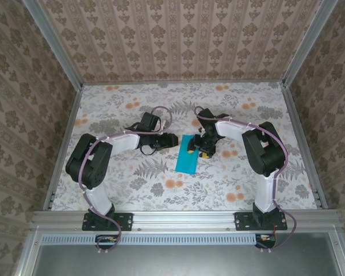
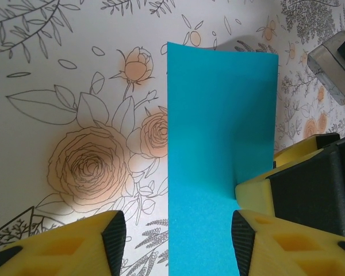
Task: Fold a paper plane with a square sheet of paper (pick it up from the middle)
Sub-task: Hold the square sheet of paper at the center of the table.
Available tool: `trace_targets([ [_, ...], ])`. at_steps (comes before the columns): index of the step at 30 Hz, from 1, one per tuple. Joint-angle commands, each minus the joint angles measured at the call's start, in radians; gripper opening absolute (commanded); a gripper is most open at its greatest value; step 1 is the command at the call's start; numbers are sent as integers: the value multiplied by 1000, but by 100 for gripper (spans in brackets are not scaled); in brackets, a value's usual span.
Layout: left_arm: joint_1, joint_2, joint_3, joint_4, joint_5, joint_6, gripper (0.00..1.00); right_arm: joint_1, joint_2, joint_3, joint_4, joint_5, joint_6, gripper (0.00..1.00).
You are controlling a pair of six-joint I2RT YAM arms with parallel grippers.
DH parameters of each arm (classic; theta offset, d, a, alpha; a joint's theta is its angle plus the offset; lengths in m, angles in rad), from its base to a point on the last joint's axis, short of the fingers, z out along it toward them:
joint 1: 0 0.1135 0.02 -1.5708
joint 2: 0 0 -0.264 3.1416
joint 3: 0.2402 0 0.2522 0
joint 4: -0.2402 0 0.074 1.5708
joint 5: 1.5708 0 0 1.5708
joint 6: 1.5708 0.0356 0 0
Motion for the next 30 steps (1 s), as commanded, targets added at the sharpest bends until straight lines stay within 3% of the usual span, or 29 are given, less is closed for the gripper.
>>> trace_targets([
  [1,-15,23,36,-8,39,-8,52,-2,280,-124,10,283,-57,64],
  [16,-47,99,80,3,100,-21,25,-2,296,-125,25,279,-29,64],
  [30,-60,134,91,11,114,-29,15,-1,306,-128,35,267,-16,65],
])
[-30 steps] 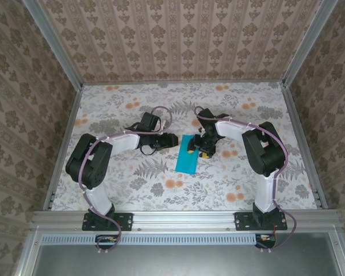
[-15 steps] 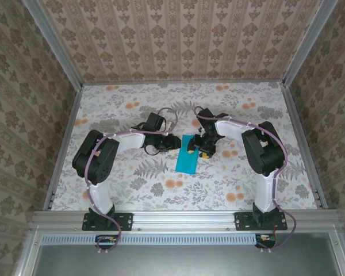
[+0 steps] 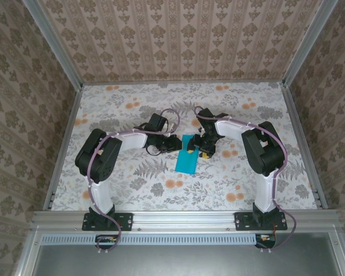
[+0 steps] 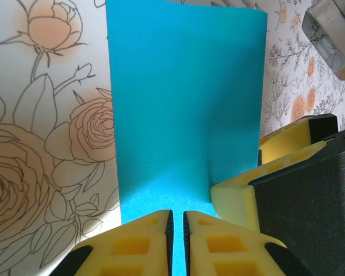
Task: Fold a paper plane with a square sheet of paper (pick it up from the middle)
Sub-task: Hold the square sheet of paper at the center of the table.
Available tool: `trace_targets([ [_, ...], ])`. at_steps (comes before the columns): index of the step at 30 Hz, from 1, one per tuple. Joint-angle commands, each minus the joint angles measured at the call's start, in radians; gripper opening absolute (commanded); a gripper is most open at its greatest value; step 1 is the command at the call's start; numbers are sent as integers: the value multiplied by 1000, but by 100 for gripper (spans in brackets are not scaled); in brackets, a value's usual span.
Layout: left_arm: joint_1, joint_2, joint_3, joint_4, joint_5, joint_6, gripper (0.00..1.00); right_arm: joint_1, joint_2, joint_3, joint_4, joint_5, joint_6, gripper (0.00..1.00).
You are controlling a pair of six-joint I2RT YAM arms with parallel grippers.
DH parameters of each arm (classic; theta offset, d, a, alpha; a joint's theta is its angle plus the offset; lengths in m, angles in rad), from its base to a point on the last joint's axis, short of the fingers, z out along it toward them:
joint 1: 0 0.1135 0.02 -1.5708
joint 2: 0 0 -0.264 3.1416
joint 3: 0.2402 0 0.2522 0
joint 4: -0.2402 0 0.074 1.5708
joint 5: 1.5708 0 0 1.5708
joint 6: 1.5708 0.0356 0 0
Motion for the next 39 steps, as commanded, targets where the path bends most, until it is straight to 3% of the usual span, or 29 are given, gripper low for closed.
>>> trace_targets([
  [1,-8,31,27,6,22,-3,15,0,297,-140,48,267,-24,64],
  [12,-16,53,37,9,57,-8,13,0,305,-140,43,272,-44,59],
  [27,-19,85,54,-14,54,-5,7,3,322,-131,39,269,-51,61],
  [39,-20,117,79,-147,-24,24,0,4,296,-139,42,265,-50,61],
])
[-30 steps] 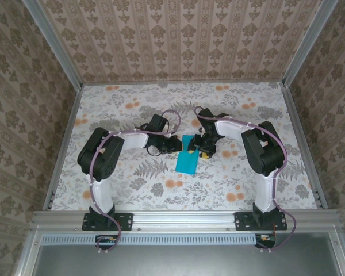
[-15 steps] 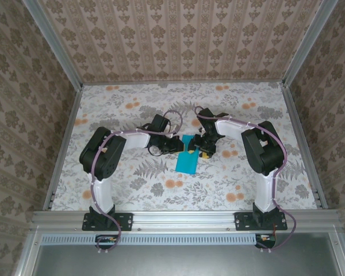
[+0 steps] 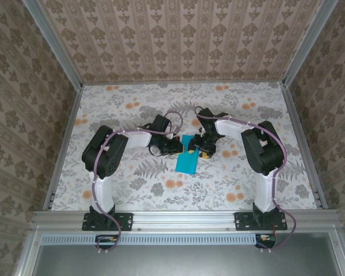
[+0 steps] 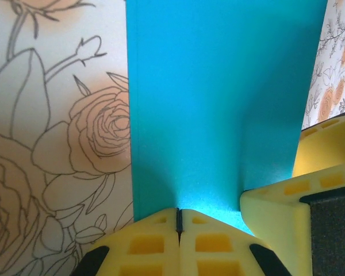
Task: Fold a paper plane with a square sheet of paper (pick it up from the middle)
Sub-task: Hold the square sheet of paper at the center of the table, then fold the square sheet of paper in half at the center of the table.
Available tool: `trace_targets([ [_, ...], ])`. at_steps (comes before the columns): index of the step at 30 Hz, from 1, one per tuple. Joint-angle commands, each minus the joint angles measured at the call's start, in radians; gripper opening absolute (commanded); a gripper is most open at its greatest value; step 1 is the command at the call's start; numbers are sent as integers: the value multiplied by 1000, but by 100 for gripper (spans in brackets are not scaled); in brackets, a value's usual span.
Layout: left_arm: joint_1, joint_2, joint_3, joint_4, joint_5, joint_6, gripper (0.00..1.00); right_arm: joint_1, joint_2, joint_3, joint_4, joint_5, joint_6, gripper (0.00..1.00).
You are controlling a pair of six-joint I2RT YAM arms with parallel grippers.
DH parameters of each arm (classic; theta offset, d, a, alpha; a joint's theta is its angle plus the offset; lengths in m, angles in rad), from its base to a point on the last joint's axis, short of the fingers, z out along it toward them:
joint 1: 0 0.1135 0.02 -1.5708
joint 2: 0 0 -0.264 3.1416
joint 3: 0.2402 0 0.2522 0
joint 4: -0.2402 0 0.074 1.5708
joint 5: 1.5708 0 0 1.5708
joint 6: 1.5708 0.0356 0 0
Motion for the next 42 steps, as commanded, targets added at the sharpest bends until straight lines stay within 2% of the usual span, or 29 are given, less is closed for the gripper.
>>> trace_targets([
  [1,-8,30,22,-100,-47,27,0,5,274,-153,60,272,-45,61],
  [6,-8,40,10,-180,-96,54,0,5,174,-156,48,240,-42,61],
  [15,-7,38,-14,-228,-153,66,0,0,-275,-175,20,204,-32,69],
  [19,-7,40,-23,-217,-157,57,0,5,-378,-190,47,181,-36,66],
  [22,-7,45,-23,-219,-164,51,0,31,-404,-212,119,133,-29,57],
  [27,-7,47,-31,-225,-177,43,0,75,-361,-220,272,69,25,25],
  [30,-7,51,-31,-229,-183,41,0,79,-301,-215,341,39,69,11],
  [34,-8,59,-30,-234,-192,33,0,83,-225,-206,382,35,102,1],
  [42,-10,70,-22,-248,-202,23,0,83,-151,-217,391,28,103,0],
])
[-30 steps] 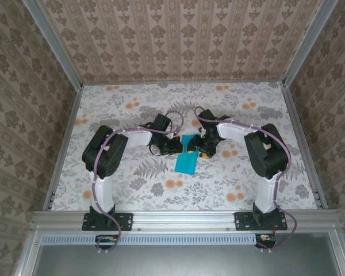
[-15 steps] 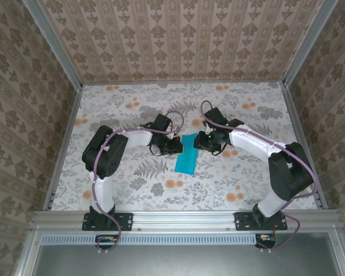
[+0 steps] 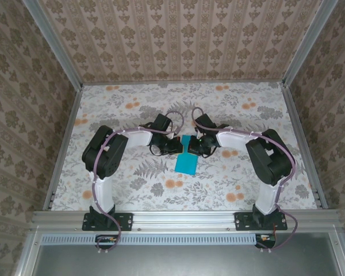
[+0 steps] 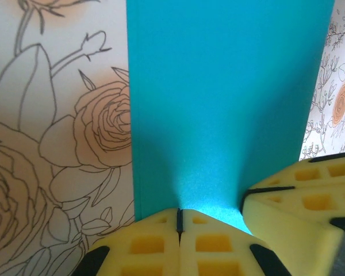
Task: Fold a paper plane with a square sheet of paper (pick it up from the middle)
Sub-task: Fold the square sheet of paper in half at the center of the table.
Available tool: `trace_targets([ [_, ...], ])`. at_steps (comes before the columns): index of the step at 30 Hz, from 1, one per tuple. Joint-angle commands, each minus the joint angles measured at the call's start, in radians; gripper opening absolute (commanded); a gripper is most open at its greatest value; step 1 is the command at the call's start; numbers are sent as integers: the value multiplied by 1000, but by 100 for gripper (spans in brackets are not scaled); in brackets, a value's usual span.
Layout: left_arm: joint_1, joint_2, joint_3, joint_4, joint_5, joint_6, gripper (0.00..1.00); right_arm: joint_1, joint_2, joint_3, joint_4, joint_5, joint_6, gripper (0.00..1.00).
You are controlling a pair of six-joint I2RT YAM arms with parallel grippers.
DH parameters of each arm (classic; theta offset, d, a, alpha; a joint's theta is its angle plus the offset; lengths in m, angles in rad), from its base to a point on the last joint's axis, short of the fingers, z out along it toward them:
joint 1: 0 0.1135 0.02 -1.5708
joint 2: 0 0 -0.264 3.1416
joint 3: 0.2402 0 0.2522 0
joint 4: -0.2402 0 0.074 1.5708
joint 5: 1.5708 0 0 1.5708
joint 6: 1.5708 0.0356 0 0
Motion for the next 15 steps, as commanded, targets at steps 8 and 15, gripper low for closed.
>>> trace_targets([
  [8,-2,103,-50,-238,-221,-18,0,-38,25,-81,-1,-22,-42,0],
  [15,2,120,-93,-227,-261,-38,0,-103,-38,-206,19,-25,-117,0],
])
